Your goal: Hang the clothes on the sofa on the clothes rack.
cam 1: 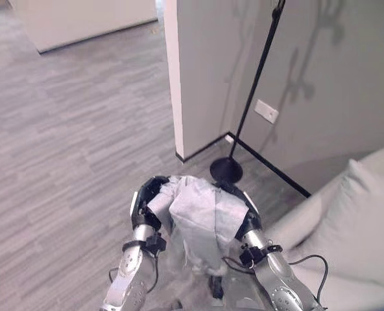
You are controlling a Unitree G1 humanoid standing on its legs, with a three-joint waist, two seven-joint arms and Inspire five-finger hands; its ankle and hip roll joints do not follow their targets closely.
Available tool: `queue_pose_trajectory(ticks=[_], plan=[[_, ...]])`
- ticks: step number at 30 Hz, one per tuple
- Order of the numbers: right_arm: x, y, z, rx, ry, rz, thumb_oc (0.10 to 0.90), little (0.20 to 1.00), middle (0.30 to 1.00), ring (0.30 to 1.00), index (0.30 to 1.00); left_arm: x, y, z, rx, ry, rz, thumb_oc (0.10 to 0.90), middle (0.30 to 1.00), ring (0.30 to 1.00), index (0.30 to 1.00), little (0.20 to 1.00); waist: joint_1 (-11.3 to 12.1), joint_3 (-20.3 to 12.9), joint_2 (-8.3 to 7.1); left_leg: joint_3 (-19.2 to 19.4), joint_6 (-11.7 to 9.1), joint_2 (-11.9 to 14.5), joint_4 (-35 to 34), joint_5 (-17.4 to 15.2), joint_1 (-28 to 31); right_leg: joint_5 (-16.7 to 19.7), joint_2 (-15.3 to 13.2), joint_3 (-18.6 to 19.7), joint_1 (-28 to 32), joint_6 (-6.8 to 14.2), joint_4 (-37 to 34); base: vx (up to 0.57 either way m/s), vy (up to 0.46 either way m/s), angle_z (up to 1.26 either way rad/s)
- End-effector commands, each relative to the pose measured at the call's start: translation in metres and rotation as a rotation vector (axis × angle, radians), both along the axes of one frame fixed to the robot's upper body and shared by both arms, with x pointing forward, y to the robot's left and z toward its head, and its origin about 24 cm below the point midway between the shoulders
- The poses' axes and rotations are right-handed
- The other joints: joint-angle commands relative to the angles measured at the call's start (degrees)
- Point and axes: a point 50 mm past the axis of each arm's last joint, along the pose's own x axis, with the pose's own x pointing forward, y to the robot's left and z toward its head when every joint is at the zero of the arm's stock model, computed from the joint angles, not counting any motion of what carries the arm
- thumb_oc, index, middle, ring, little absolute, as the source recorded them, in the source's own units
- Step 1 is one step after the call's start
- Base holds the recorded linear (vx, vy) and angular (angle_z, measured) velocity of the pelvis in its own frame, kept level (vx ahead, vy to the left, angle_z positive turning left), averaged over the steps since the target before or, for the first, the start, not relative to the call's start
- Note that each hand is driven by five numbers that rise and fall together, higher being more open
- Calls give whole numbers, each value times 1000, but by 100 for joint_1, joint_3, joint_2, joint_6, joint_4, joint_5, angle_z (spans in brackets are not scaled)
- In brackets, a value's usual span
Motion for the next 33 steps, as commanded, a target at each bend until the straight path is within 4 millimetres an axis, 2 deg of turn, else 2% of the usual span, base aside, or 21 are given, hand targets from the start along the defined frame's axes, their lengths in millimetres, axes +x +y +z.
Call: queue_pose_trajectory(ticks=[1, 3, 5, 7, 9, 10, 11, 12, 13, 15, 17, 19, 20, 21, 24, 25, 26, 27, 28, 30, 33], plan=[[26, 3, 61, 105, -315, -11, 400, 300, 300, 300, 300, 26, -5, 67, -74, -363, -25, 400, 300, 300, 300, 300, 28, -102, -356, 118, -470, 598, 2215, 1822, -401, 148, 193, -2, 784, 387, -953, 263, -153, 16], [25, 0, 58, 87, -301, -20, 400, 300, 300, 300, 300, 27, -6, 65, -102, -353, -23, 400, 300, 300, 300, 300, 99, -74, -487, 513, -386, 849, 2744, 1752, -754, 74, 183, 110, 1067, 332, -1146, 281, -80, -25], [26, -2, 58, 60, -299, -24, 400, 300, 300, 300, 300, 28, -11, 62, -135, -326, -38, 400, 300, 300, 300, 300, 218, -24, -575, 649, -263, 799, 2904, 1469, -1338, 0, 118, 308, 1259, 336, -1201, 235, 42, -49], [26, -2, 60, 45, -307, -16, 400, 300, 300, 300, 300, 28, -14, 63, -141, -327, -49, 400, 300, 300, 300, 300, 245, -28, -626, 649, -191, 744, 2771, 1406, -1629, -20, 68, 401, 1301, 375, -1218, 182, 108, -50], [27, -5, 62, -17, -340, -4, 400, 300, 300, 300, 300, 27, -19, 63, -132, -333, -82, 400, 300, 300, 300, 300, 315, 4, -608, 544, -87, 949, 1665, 1279, -1967, -181, 10, 680, 1529, 537, -1228, 258, 216, -50], [27, -5, 62, -17, -340, -4, 400, 300, 300, 300, 300, 27, -19, 63, -132, -333, -82, 400, 300, 300, 300, 300, 316, 3, -614, 549, -86, 941, 1652, 1286, -1962, -181, 3, 682, 1527, 538, -1228, 203, 187, -44], [28, -6, 63, -55, -359, -10, 400, 300, 300, 300, 300, 28, -19, 64, -117, -340, -81, 400, 300, 300, 300, 300, 373, 14, -571, 371, -72, 1010, 1117, 1278, -2044, -263, 16, 773, 1636, 591, -1230, 322, 261, -67], [29, -8, 69, -112, -407, -21, 400, 300, 300, 300, 300, 29, -18, 67, -85, -364, -66, 400, 300, 300, 300, 300, 465, 0, -494, -80, -139, 1013, -248, 1591, -1856, -371, 36, 969, 1800, 656, -1207, 485, 370, -64], [30, -10, 72, -147, -437, -39, 400, 300, 300, 300, 300, 30, -16, 72, -59, -392, -39, 400, 300, 300, 300, 300, 516, -28, -433, -432, -245, 1109, -715, 1862, -1803, -488, 62, 1070, 1912, 696, -1194, 512, 371, -60], [34, -17, 84, -192, -512, -103, 400, 300, 300, 300, 300, 33, -9, 82, -15, -450, 27, 400, 300, 300, 300, 300, 559, -48, -350, -968, -414, 1312, -1344, 2107, -1871, -672, 39, 1353, 2077, 737, -1103, 413, 276, -66], [38, -28, 100, -254, -608, -218, 400, 300, 300, 300, 300, 39, 2, 98, 76, -530, 136, 400, 300, 300, 300, 300, 561, -82, -240, -1415, -538, 1405, -1508, 2183, -1932, -874, -5, 1658, 2232, 794, -984, 374, 293, -87], [37, -38, 116, -334, -718, -328, 400, 300, 300, 300, 300, 43, 13, 116, 178, -618, 255, 400, 300, 300, 300, 300, 481, -197, -65, -1274, -591, 1430, -1350, 2174, -1838, -1068, -91, 1775, 2424, 905, -903, 383, 432, -114], [33, -45, 130, -406, -811, -398, 400, 300, 300, 300, 300, 43, 19, 128, 238, -677, 326, 400, 300, 300, 300, 300, 471, -256, -29, -1178, -567, 1347, -1230, 2158, -1834, -1051, -232, 1891, 2440, 955, -793, 314, 363, -95], [33, -45, 130, -406, -810, -397, 400, 300, 300, 300, 300, 43, 19, 128, 239, -676, 326, 400, 300, 300, 300, 300, 467, -264, -48, -1169, -580, 1339, -1246, 2120, -1803, -1090, -244, 1884, 2464, 947, -794, 318, 487, -71], [23, -59, 168, -540, -1045, -643, 400, 300, 300, 300, 300, 39, 38, 167, 389, -860, 557, 400, 300, 300, 300, 300, 400, -443, -91, -811, -150, 843, -1234, 1813, -1345, -512, -729, 2047, 1926, 1114, 242, 287, 418, -29], [23, -59, 168, -540, -1045, -643, 400, 300, 300, 300, 300, 39, 38, 167, 390, -860, 558, 400, 300, 300, 300, 300, 410, -455, -104, -796, -157, 839, -1257, 1783, -1322, -545, -739, 2059, 1926, 1116, 252, 177, 371, -29], [19, -64, 190, -598, -1182, -782, 400, 300, 300, 300, 300, 30, 41, 193, 438, -1011, 618, 400, 300, 300, 300, 300, 365, -424, -30, -606, 106, 633, -1435, 1728, -1026, 54, -913, 2067, 1470, 1070, 1110, 128, 260, -36], [19, -64, 190, -599, -1182, -783, 400, 300, 300, 300, 300, 30, 41, 194, 439, -1011, 619, 400, 300, 300, 300, 300, 374, -436, -37, -598, 99, 631, -1462, 1705, -1009, 25, -917, 2084, 1460, 1077, 1124, 249, 536, -42], [16, -70, 203, -581, -1246, -913, 400, 300, 300, 300, 300, 21, 41, 211, 412, -1120, 665, 400, 300, 300, 300, 300, 314, -480, 77, -469, 285, 509, -1574, 1578, -765, 290, -1034, 1838, 1219, 1025, 1690, 219, 371, -22], [13, -70, 208, -562, -1267, -965, 400, 300, 300, 300, 300, 18, 41, 217, 401, -1151, 686, 400, 300, 300, 300, 300, 292, -476, 91, -407, 364, 424, -1597, 1479, -644, 281, -1104, 1711, 1099, 1017, 1873, 186, 316, -8], [4, -73, 223, -588, -1353, -1098, 400, 300, 300, 300, 300, 10, 40, 225, 341, -1196, 721, 400, 300, 300, 300, 300, 193, -434, 151, -284, 405, 309, -1617, 1279, -390, 116, -1002, 1331, 826, 971, 1557, 129, 123, -21]])
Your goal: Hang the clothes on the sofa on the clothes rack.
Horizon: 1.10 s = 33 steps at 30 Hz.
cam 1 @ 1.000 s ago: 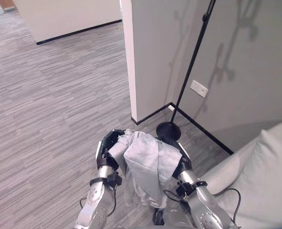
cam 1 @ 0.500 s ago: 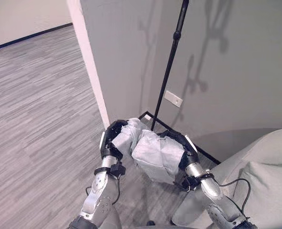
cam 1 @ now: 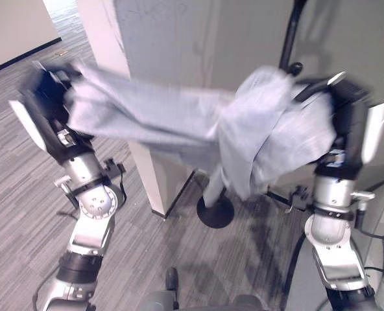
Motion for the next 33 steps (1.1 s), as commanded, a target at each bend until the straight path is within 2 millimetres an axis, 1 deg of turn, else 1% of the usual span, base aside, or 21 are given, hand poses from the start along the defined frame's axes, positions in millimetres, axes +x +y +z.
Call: queue_pose_trajectory(ticks=[1, 5, 6, 8, 10, 12, 14, 15, 17, 19, 21, 22, 25, 26, 27, 28, 29, 30, 31, 32, 33], plan=[[-13, -5, 28, -25, -242, -106, 400, 300, 300, 300, 300, -15, -10, 20, 38, -190, -15, 400, 300, 300, 300, 300, -87, -645, 116, -157, -482, 433, 16, -362, 124, 885, 344, -336, 170, -104, -1137, 10, -6, -32], [-13, -5, 28, -25, -242, -106, 400, 300, 300, 300, 300, -15, -10, 20, 38, -190, -15, 400, 300, 300, 300, 300, -89, -642, 117, -159, -482, 434, 16, -362, 127, 886, 345, -339, 176, -105, -1140, 47, -16, 5], [-27, -10, 43, -27, -385, -283, 400, 300, 300, 300, 300, -19, -11, 22, 25, -211, -7, 400, 300, 300, 300, 300, -165, -626, 116, -91, -524, 450, 16, -582, 308, 632, 356, -479, 78, 35, -2061, 177, -58, -15], [-32, -11, 46, -13, -418, -321, 400, 300, 300, 300, 300, -20, -12, 22, 17, -212, -6, 400, 300, 300, 300, 300, -180, -626, 122, -77, -542, 511, 16, -590, 333, 779, 349, -448, 120, 77, -2388, 199, -199, -40], [-50, -15, 60, -13, -574, -491, 400, 300, 300, 300, 300, -26, -13, 32, -9, -282, -14, 400, 300, 300, 300, 300, -294, -667, 13, -96, -741, 780, 16, -829, 622, 1333, -57, 70, 66, 361, -3016, 402, -492, -25], [-51, -17, 66, -51, -606, -531, 400, 300, 300, 300, 300, -26, -11, 35, 16, -293, 41, 400, 300, 300, 300, 300, -258, -730, -100, 12, -839, 863, 17, -912, 813, 1269, -3, 127, 204, 471, -3141, 317, -333, -4], [-50, -17, 70, -76, -619, -524, 400, 300, 300, 300, 300, -27, -10, 38, 29, -311, 75, 400, 300, 300, 300, 300, -216, -825, -180, 93, -950, 1019, 19, -914, 904, 1132, 102, -26, 306, 524, -3235, 198, -237, -4], [-50, -17, 71, -76, -619, -523, 400, 300, 300, 300, 300, -27, -10, 38, 29, -313, 77, 400, 300, 300, 300, 300, -223, -819, -169, 90, -963, 1037, 18, -916, 907, 1126, 119, -39, 319, 517, -3245, 110, -186, -10], [-47, -17, 77, -95, -641, -505, 400, 300, 300, 300, 300, -24, -6, 44, 26, -346, 151, 400, 300, 300, 300, 300, -237, -894, -167, 90, -1106, 1295, 19, -827, 907, 986, 357, -117, 425, 462, -3342, 139, -312, -19], [-38, -18, 85, -171, -653, -463, 400, 300, 300, 300, 300, -15, -2, 61, 83, -414, 297, 400, 300, 300, 300, 300, -270, -950, -102, 23, -1312, 1656, 41, -533, 796, 757, 737, -189, 554, 308, -3475, 147, -413, -3], [-20, -15, 87, -186, -572, -262, 400, 300, 300, 300, 300, -4, 9, 72, 105, -431, 439, 400, 300, 300, 300, 300, -282, -1012, -53, -41, -1458, 1914, 173, -122, 717, 638, 1051, -220, 707, 133, -3643, 119, -326, 15], [-15, -15, 88, -179, -550, -198, 400, 300, 300, 300, 300, 1, 12, 76, 129, -433, 482, 400, 300, 300, 300, 300, -274, -995, -45, -119, -1498, 1975, 340, 42, 641, 610, 1125, -247, 769, 88, -3678, 56, -163, 8], [-15, -15, 88, -179, -551, -198, 400, 300, 300, 300, 300, 1, 12, 76, 128, -435, 482, 400, 300, 300, 300, 300, -291, -983, -40, -139, -1502, 1982, 351, 36, 635, 609, 1131, -266, 784, 86, -3684, 15, -64, 12], [-7, -15, 86, -166, -464, -44, 400, 300, 300, 300, 300, 5, 22, 80, 133, -410, 536, 400, 300, 300, 300, 300, -225, -944, -132, -94, -1457, 2024, 689, 212, 531, 575, 1210, -313, 877, -32, -3713, 82, -329, 20], [14, -15, 87, -140, -314, 201, 400, 300, 300, 300, 300, 20, 48, 88, 234, -311, 711, 400, 300, 300, 300, 300, 67, -873, -283, -587, -1303, 1476, 923, -176, 220, 501, 1226, -322, 1079, -143, -3875, 164, -402, 17], [29, -20, 90, -139, -248, 190, 400, 300, 300, 300, 300, 33, 62, 84, 255, -194, 742, 400, 300, 300, 300, 300, 151, -865, -407, -944, -1196, 981, 735, -546, -27, 470, 1236, -335, 1176, -133, -3915, 176, -275, 5], [36, -21, 93, -152, -227, 170, 400, 300, 300, 300, 300, 40, 66, 83, 266, -145, 734, 400, 300, 300, 300, 300, 145, -876, -424, -978, -1157, 837, 619, -515, -128, 457, 1235, -369, 1197, -122, -3912, 118, -62, -7], [37, -20, 94, -153, -229, 169, 400, 300, 300, 300, 300, 40, 67, 84, 263, -145, 733, 400, 300, 300, 300, 300, 132, -875, -428, -982, -1149, 822, 595, -498, -131, 453, 1220, -377, 1187, -116, -3912, 43, 10, -6], [46, -22, 96, -172, -197, 139, 400, 300, 300, 300, 300, 51, 67, 83, 289, -89, 700, 400, 300, 300, 300, 300, 154, -860, -422, -912, -1139, 727, 497, -374, -288, 439, 1245, -420, 1201, -116, -3910, 52, 57, 9], [60, -30, 98, -177, -146, 62, 400, 300, 300, 300, 300, 64, 73, 79, 299, -5, 680, 400, 300, 300, 300, 300, 117, -927, -323, -681, -1123, 749, 71, -246, -140, 386, 1315, -410, 1188, -111, -3884, 70, 82, 17], [64, -30, 98, -192, -125, 40, 400, 300, 300, 300, 300, 70, 71, 76, 332, 37, 668, 400, 300, 300, 300, 300, 98, -973, -282, -693, -1107, 718, 29, -250, -102, 389, 1311, -392, 1179, -119, -3838, 66, 84, 25]])
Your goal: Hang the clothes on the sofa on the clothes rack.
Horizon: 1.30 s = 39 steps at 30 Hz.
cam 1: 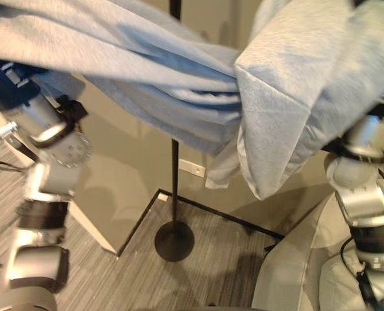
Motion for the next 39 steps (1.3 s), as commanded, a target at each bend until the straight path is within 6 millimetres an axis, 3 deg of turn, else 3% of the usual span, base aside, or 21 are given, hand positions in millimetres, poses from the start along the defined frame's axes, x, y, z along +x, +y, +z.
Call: queue_pose_trajectory(ticks=[1, 6, 11, 14, 20, 25, 26, 27, 29, 30, 33, 34, 35, 36, 37, 39], plan=[[-5, -1, 36, 43, -123, -4, 400, 300, 300, 300, 300, 5, -6, 27, 22, -9, -74, 400, 300, 300, 300, 300, 66, -340, 54, 252, 155, -126, -443, -169, 499, -166, -249, 85, 217, 534, 155, 41, 47, 16], [14, -10, 44, 68, -66, -41, 400, 300, 300, 300, 300, 24, -5, 23, 86, 119, -62, 400, 300, 300, 300, 300, -30, -488, 173, 274, 183, -224, -454, -285, 665, -175, -394, 63, 239, 600, 257, 85, 86, 5], [39, -16, 44, 2, 11, -202, 400, 300, 300, 300, 300, 42, 8, 12, 25, 266, -52, 400, 300, 300, 300, 300, -48, -501, 225, 415, 258, -229, -454, -398, 815, -108, -477, 201, 214, 665, 264, 45, 59, -4], [44, -21, 44, 0, 12, -280, 400, 300, 300, 300, 300, 47, 8, 8, 37, 316, -47, 400, 300, 300, 300, 300, -87, -510, 244, 471, 279, -216, -454, -444, 868, -104, -488, 256, 206, 681, 262, 33, 33, -15], [54, -26, 40, 23, 73, -278, 400, 300, 300, 300, 300, 55, 9, -1, 54, 388, -33, 400, 300, 300, 300, 300, -117, -525, 229, 508, 282, -197, -454, -474, 910, -94, -488, 300, 201, 700, 248, 22, 8, -15], [79, -25, 8, -43, 313, -233, 400, 300, 300, 300, 300, 64, 34, -49, 50, 657, 52, 400, 300, 300, 300, 300, -89, -478, 192, 511, 280, -166, -454, -476, 968, -73, -472, 320, 196, 702, 239, 12, -3, -10], [80, -25, 8, -44, 313, -232, 400, 300, 300, 300, 300, 64, 34, -49, 49, 657, 52, 400, 300, 300, 300, 300, -91, -477, 195, 512, 279, -165, -454, -477, 969, -73, -471, 321, 197, 702, 238, 1, -13, -4], [85, -20, -6, -67, 387, -206, 400, 300, 300, 300, 300, 63, 39, -72, 35, 747, 61, 400, 300, 300, 300, 300, -62, -454, 178, 503, 271, -150, -454, -469, 958, -70, -455, 303, 193, 700, 221, -1, -12, -4], [86, -17, -13, -70, 418, -182, 400, 300, 300, 300, 300, 62, 40, -82, 27, 784, 60, 400, 300, 300, 300, 300, -51, -443, 171, 496, 268, -145, -454, -462, 946, -66, -451, 295, 186, 697, 213, 0, 0, 0], [88, -14, -25, -80, 464, -164, 400, 300, 300, 300, 300, 59, 41, -100, 9, 844, 47, 400, 300, 300, 300, 300, -28, -416, 158, 482, 266, -138, -454, -452, 931, -67, -442, 272, 181, 695, 201, 0, -9, 3], [89, -10, -50, -68, 537, -141, 400, 300, 300, 300, 300, 55, 37, -131, -40, 924, 22, 400, 300, 300, 300, 300, 0, -373, 137, 462, 261, -129, -454, -437, 904, -64, -438, 232, 178, 692, 186, 2, -11, 4], [89, -10, -50, -68, 537, -141, 400, 300, 300, 300, 300, 55, 37, -131, -40, 924, 22, 400, 300, 300, 300, 300, 0, -374, 137, 462, 261, -129, -454, -437, 903, -64, -438, 232, 177, 692, 186, 4, -9, 5], [89, -3, -66, -35, 578, -107, 400, 300, 300, 300, 300, 53, 31, -149, -85, 959, -9, 400, 300, 300, 300, 300, 15, -337, 127, 455, 258, -122, -454, -434, 888, -59, -442, 221, 176, 693, 169, 1, -4, 6], [89, -3, -66, -35, 578, -107, 400, 300, 300, 300, 300, 53, 31, -149, -85, 959, -9, 400, 300, 300, 300, 300, 15, -337, 127, 454, 258, -122, -454, -434, 887, -59, -442, 220, 176, 693, 169, -1, -8, 8], [88, 8, -80, 24, 606, -48, 400, 300, 300, 300, 300, 51, 21, -166, -140, 991, -50, 400, 300, 300, 300, 300, 13, -307, 117, 448, 257, -125, -454, -435, 869, -52, -443, 214, 161, 693, 149, -6, -9, 8], [85, 17, -92, 75, 628, 2, 400, 300, 300, 300, 300, 50, 12, -179, -188, 1011, -90, 400, 300, 300, 300, 300, 15, -275, 112, 445, 260, -125, -454, -437, 856, -41, -444, 210, 146, 694, 134, -8, -10, 7]])
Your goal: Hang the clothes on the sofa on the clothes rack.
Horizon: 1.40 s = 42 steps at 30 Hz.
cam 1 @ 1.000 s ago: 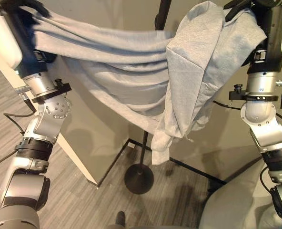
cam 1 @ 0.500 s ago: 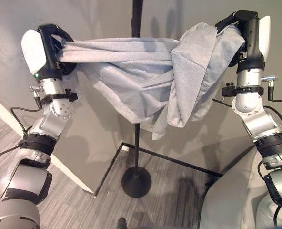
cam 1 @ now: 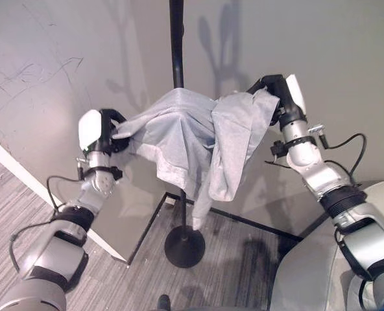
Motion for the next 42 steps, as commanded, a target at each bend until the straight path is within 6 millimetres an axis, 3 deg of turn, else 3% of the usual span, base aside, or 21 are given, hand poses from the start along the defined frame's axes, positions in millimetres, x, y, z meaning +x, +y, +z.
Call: queue_pose_trajectory(ticks=[1, 3, 4, 5, 6, 7, 10, 11, 13, 22, 25, 27, 30, 31, 34, 42], plan=[[1, -10, 23, 144, -108, -40, 400, 300, 300, 300, 300, 3, 32, 11, -78, -30, 161, 400, 300, 300, 300, 300, 220, -242, -220, -43, -167, 198, 24, -517, 333, 185, -299, -86, -110, 284, 100, 0, 0, 0], [-4, -1, 12, 209, -91, -15, 403, 305, 305, 305, 305, 1, 17, -2, -136, -15, 139, 400, 300, 300, 300, 300, 221, -225, -229, -44, -157, 199, 24, -524, 328, 191, -305, -75, -115, 278, 91, 0, 0, 0], [-6, 5, 7, 248, -82, 1, 460, 389, 389, 389, 389, 0, 8, -8, -168, -9, 123, 400, 300, 300, 300, 300, 219, -212, -230, -46, -152, 199, 24, -529, 328, 189, -305, -80, -112, 273, 88, 0, 0, 0], [-9, 9, 1, 285, -70, 15, 554, 531, 531, 531, 531, -2, 0, -15, -194, -3, 108, 400, 300, 300, 300, 300, 217, -199, -232, -50, -146, 199, 24, -535, 333, 189, -308, -78, -109, 269, 86, 0, 0, 0], [-13, 15, -5, 331, -58, 35, 726, 789, 789, 789, 789, -5, -8, -21, -221, 1, 97, 400, 300, 300, 300, 300, 215, -188, -236, -46, -141, 197, 24, -536, 337, 189, -308, -73, -105, 264, 85, 0, 0, 0], [-16, 18, -12, 366, -44, 42, 800, 900, 900, 900, 900, -8, -15, -27, -242, 7, 85, 400, 300, 300, 300, 300, 215, -187, -236, -44, -137, 197, 24, -544, 344, 186, -309, -68, -101, 260, 84, 0, 0, 0], [-32, 29, -42, 445, 36, 60, 800, 900, 900, 900, 900, -20, -35, -46, -318, 33, 53, 400, 300, 300, 300, 300, 203, -164, -241, -41, -119, 205, 24, -559, 362, 181, -312, -67, -104, 246, 85, 0, 0, 0], [-32, 29, -42, 445, 36, 60, 800, 900, 900, 900, 900, -20, -35, -46, -318, 33, 53, 400, 300, 300, 300, 300, 203, -165, -241, -41, -119, 205, 24, -559, 361, 181, -312, -67, -105, 246, 85, 0, 0, 0], [-44, 34, -70, 551, 126, 49, 800, 900, 900, 900, 900, -31, -48, -61, -371, 70, 41, 400, 300, 300, 300, 300, 189, -151, -246, -33, -113, 209, 24, -572, 393, 179, -307, -54, -88, 231, 77, 0, 0, 0], [-90, 42, -154, 694, 426, -54, 800, 900, 900, 900, 900, -63, -53, -97, -428, 172, 76, 400, 300, 300, 300, 300, 172, -126, -238, -11, -116, 231, 24, -580, 438, 178, -281, -35, -90, 203, 74, 0, 0, 0], [-95, 42, -162, 700, 457, -68, 800, 900, 900, 900, 900, -66, -53, -101, -430, 186, 80, 400, 300, 300, 300, 300, 168, -123, -235, -10, -119, 231, 24, -579, 441, 183, -281, -45, -88, 202, 73, 0, 0, 0], [-111, 43, -186, 723, 557, -114, 800, 900, 900, 900, 900, -77, -53, -116, -436, 248, 100, 400, 300, 300, 300, 300, 165, -127, -221, -6, -128, 237, 24, -579, 443, 183, -276, -42, -90, 201, 71, 0, 0, 0], [-118, 44, -199, 770, 615, -150, 800, 900, 900, 900, 900, -83, -55, -124, -444, 285, 108, 400, 300, 300, 300, 300, 157, -130, -208, -6, -135, 239, 24, -574, 439, 181, -274, -51, -90, 196, 69, 0, 0, 0], [-128, 45, -214, 809, 683, -204, 800, 900, 900, 900, 900, -90, -58, -133, -465, 332, 116, 400, 300, 300, 300, 300, 155, -129, -193, -7, -137, 244, 24, -567, 440, 182, -267, -58, -97, 191, 76, 0, 0, 0], [-143, 46, -232, 841, 769, -262, 800, 900, 900, 900, 900, -101, -60, -146, -476, 393, 132, 400, 300, 300, 300, 300, 162, -125, -190, -7, -143, 253, 24, -568, 449, 177, -259, -60, -97, 187, 81, 0, 0, 0], [-162, 39, -254, 820, 866, -339, 800, 900, 900, 900, 900, -129, -66, -172, -446, 548, 125, 400, 300, 300, 300, 300, 169, -115, -187, -19, -154, 277, 24, -564, 443, 164, -248, -69, -100, 181, 93, 0, 0, 0]])
